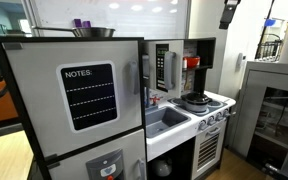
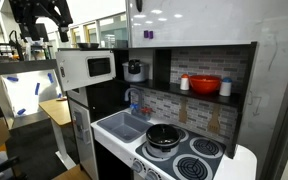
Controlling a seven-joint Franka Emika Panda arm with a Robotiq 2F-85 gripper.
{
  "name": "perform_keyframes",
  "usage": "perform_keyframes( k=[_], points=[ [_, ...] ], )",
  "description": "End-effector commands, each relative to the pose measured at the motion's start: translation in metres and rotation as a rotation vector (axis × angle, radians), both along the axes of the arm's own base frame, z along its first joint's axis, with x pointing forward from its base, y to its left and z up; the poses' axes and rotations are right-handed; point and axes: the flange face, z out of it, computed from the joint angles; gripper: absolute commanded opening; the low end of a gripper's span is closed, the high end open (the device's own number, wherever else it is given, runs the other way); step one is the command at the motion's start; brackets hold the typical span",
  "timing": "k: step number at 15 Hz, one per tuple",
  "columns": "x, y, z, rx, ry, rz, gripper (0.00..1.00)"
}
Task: Take the pot and put it in the cabinet then close the door
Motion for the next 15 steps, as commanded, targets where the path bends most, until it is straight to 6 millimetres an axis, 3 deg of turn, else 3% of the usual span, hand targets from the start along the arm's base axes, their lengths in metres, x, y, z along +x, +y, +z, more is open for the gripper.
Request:
perform_keyframes(
  k=[1, 6, 15],
  points=[
    [-0.001, 0.013, 0.015, -0.03, 0.009, 0.044, 1.0],
    [0.002, 0.045, 0.028, -0.041, -0.003, 0.129, 1.0],
    [0.011, 0.123, 0.022, -0.098, 0.034, 0.314, 1.0]
  ],
)
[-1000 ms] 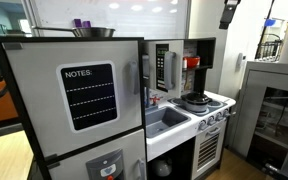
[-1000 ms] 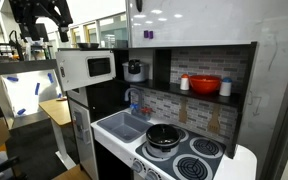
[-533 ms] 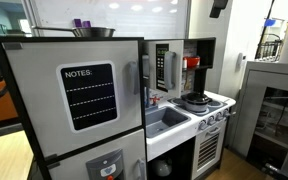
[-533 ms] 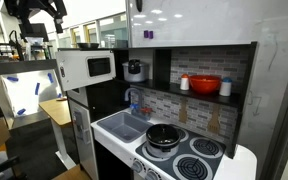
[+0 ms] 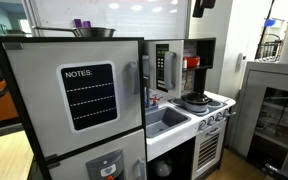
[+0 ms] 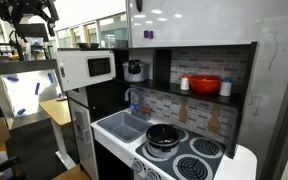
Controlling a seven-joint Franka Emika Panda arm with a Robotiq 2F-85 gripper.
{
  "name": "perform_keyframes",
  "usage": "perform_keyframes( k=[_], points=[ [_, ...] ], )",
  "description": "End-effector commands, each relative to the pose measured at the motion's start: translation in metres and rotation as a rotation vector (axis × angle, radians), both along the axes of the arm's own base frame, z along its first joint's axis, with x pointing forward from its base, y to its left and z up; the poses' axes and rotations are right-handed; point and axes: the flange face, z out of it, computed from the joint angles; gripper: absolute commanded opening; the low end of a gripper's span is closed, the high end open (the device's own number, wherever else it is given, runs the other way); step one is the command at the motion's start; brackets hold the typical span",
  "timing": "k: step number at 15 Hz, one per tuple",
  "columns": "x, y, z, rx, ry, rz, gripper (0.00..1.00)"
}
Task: Take the pot and put it in the cabinet then close the door
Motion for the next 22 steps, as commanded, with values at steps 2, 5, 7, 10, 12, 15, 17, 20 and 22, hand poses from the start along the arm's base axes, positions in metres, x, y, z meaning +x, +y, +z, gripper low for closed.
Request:
perform_keyframes(
  k=[2, 5, 7, 10, 12, 15, 17, 20, 22],
  points=[
    [0.012, 0.031, -0.001, -0.039, 0.046, 0.064, 1.0],
    [0.017, 0.054, -0.004, -0.062, 0.062, 0.111, 1.0],
    [0.018, 0.07, -0.007, -0.078, 0.07, 0.142, 1.0],
    [0.019, 0.086, -0.011, -0.097, 0.082, 0.177, 1.0],
    [0.018, 0.094, -0.014, -0.105, 0.093, 0.196, 1.0],
    [0.018, 0.101, -0.022, -0.112, 0.113, 0.215, 1.0],
    [0.018, 0.104, -0.026, -0.114, 0.128, 0.226, 1.0],
    [0.02, 0.107, -0.032, -0.115, 0.148, 0.239, 1.0],
    [0.023, 0.108, -0.037, -0.113, 0.162, 0.248, 1.0]
  ],
)
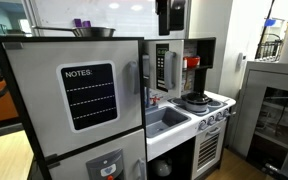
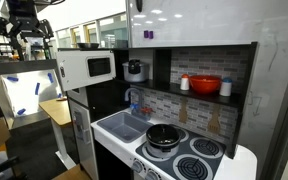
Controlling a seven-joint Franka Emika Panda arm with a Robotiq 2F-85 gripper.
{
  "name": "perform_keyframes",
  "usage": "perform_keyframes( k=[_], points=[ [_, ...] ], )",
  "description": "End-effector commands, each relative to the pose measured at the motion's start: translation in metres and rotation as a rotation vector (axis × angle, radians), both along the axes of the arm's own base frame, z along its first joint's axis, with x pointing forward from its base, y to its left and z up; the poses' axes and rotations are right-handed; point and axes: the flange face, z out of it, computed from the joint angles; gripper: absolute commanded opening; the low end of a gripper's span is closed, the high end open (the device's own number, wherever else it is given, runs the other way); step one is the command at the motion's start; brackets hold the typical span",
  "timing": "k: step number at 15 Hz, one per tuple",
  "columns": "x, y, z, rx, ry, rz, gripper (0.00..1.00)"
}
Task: Take the pot and put it in the cabinet then close the door
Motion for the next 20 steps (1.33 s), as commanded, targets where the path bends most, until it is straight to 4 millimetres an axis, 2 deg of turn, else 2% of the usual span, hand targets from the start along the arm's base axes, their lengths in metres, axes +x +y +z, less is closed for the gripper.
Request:
perform_keyframes(
  k=[1, 9, 16, 20],
  points=[
    [0.007, 0.004, -0.003, 0.001, 0.05, 0.025, 1.0],
    [0.035, -0.005, -0.028, 0.016, 0.072, 0.038, 1.0],
    [0.056, -0.029, -0.041, 0.041, 0.039, 0.027, 1.0],
    [0.062, -0.042, -0.057, 0.027, 0.047, 0.008, 1.0]
  ],
)
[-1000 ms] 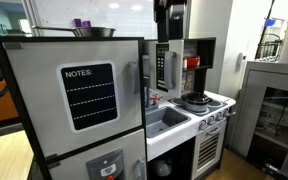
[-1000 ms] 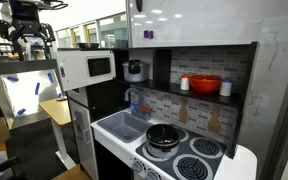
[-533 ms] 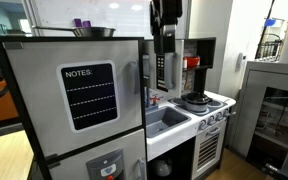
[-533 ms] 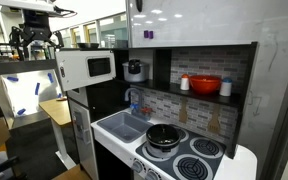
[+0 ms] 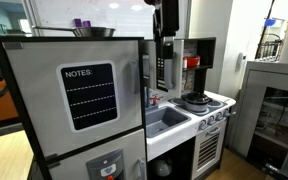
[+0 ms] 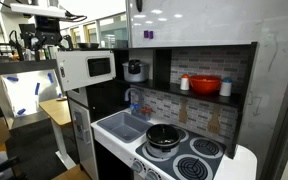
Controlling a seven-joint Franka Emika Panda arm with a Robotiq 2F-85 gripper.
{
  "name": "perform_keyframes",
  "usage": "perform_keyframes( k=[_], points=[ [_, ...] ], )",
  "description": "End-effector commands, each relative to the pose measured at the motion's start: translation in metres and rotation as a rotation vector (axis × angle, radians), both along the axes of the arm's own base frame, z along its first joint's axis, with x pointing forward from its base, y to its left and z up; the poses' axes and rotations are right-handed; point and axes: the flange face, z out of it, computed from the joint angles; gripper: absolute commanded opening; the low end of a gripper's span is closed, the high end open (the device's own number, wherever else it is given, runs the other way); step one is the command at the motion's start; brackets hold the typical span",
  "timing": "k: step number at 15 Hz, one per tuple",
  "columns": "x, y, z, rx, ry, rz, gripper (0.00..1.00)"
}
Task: Take the pot and put it in the cabinet then close the door
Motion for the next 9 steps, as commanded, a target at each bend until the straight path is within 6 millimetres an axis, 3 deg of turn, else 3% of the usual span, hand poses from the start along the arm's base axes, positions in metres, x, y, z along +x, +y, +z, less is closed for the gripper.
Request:
perform_keyframes(
  k=[1, 9],
  points=[
    [0.006, -0.009, -0.011, -0.001, -0.008, 0.001, 1.0],
    [0.017, -0.028, -0.015, 0.0, -0.088, -0.044, 1.0]
  ],
)
